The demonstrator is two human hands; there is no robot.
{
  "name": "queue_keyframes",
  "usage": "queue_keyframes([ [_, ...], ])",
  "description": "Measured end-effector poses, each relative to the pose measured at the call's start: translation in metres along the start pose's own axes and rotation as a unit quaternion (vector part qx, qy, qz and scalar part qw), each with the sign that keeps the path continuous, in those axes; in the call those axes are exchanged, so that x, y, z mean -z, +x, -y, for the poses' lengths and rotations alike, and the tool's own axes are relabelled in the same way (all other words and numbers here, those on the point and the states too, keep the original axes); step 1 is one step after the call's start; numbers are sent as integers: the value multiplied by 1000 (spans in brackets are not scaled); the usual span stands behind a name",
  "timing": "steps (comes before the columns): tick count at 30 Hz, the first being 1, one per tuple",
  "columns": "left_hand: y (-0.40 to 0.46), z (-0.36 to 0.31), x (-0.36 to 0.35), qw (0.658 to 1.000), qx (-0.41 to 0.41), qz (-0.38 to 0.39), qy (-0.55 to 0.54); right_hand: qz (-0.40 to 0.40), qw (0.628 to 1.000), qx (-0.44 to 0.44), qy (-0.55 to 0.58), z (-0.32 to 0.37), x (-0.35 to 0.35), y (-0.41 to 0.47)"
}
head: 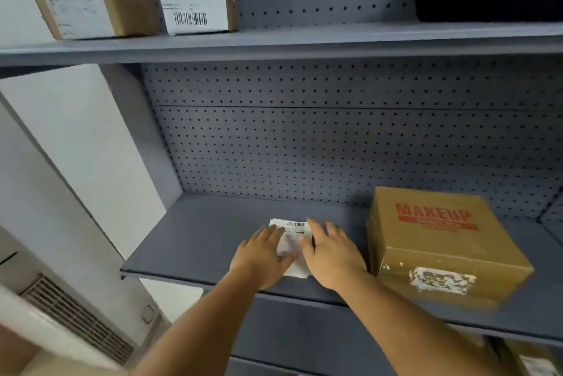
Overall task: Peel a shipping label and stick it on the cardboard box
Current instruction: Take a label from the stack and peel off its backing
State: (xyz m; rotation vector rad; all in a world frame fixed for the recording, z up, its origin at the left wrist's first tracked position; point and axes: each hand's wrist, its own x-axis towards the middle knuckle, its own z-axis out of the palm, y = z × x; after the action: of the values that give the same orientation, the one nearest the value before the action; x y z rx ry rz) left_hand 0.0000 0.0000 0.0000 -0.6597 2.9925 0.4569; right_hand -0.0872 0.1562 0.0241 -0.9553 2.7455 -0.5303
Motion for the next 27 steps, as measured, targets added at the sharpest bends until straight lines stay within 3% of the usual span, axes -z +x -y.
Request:
queue_keyframes([
  [10, 6, 13, -30, 999, -18, 23, -15, -11, 1000, 8, -22, -9, -13, 13],
  [27, 7, 18, -41, 995, -14, -45, -89, -15, 1000, -10, 2, -8, -12, 22],
])
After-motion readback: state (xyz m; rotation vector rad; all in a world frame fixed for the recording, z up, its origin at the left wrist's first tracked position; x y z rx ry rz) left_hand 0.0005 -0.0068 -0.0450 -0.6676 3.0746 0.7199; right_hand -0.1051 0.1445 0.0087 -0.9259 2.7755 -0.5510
